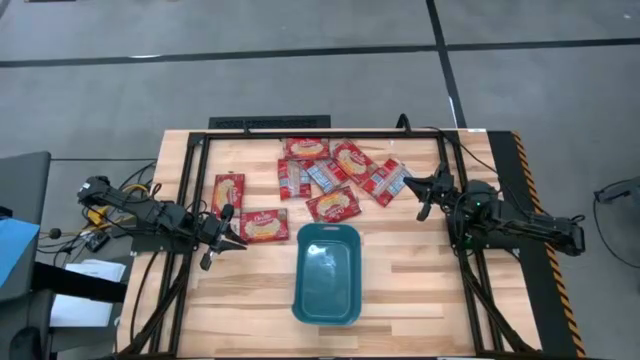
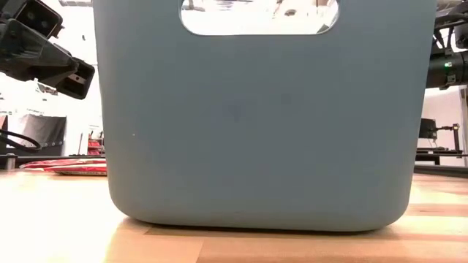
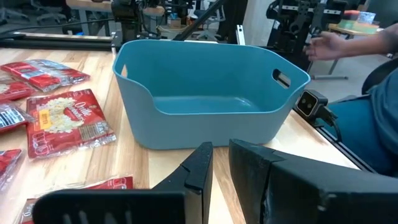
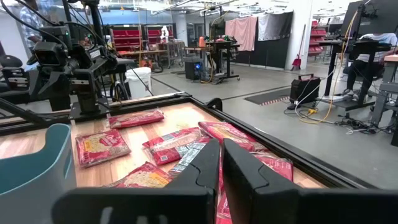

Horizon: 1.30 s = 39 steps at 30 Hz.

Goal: Sort popcorn bags into baskets
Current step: Put the red popcorn pack into the blue container

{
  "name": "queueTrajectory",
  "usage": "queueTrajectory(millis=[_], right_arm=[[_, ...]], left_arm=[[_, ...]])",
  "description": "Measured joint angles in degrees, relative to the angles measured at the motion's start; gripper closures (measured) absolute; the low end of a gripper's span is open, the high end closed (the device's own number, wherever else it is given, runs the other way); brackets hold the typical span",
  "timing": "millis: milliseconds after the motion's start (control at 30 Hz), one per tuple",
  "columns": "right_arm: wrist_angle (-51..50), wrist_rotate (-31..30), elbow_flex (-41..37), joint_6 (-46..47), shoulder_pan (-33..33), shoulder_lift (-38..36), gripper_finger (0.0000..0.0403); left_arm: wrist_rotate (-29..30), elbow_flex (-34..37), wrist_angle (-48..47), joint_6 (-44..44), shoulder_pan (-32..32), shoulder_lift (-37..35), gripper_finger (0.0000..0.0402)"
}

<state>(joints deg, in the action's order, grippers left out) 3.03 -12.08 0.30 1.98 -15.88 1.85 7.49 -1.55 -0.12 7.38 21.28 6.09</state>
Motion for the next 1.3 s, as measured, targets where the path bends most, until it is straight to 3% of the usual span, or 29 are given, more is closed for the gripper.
queueTrajectory(millis=[67,267,467,600,733,833,1000,1300], right_arm=[[0.00,0.00,0.02,0.00,0.00,0.02,0.0359],[0.00,0.00,-0.01,-0.01,-0.02,0.01,0.0358],[0.00,0.00,0.02,-0.02,0.00,0.00,0.0359],[0.92,-1.56,0.01,-3.39,-0.39,0.01,0.0358],[1.78,-2.21,0.06,-5.09,-1.14,0.00,0.0359],[1.37,-1.32,0.08,3.50,-1.07,0.02,0.0360],[1.12,-0.71,0.08,26.82,0.59,0.02,0.0358],[2.84,-10.54,0.10,31.17,0.63,0.02,0.0359]], left_arm=[[0.13,0.00,0.03,-1.14,0.00,0.00,0.0358],[6.52,0.01,0.83,-24.73,-0.04,0.02,0.0358],[13.93,0.01,1.55,-27.19,-0.07,0.02,0.0358],[14.83,0.01,1.60,-27.46,-0.07,-0.04,0.0358],[7.20,0.01,1.94,-17.37,-0.04,-0.04,0.0358],[3.31,0.01,3.47,-3.72,0.02,-0.04,0.0358],[13.82,0.01,8.82,5.01,-0.11,-0.09,0.0358],[30.80,0.01,14.59,15.83,-0.11,-0.07,0.0358]])
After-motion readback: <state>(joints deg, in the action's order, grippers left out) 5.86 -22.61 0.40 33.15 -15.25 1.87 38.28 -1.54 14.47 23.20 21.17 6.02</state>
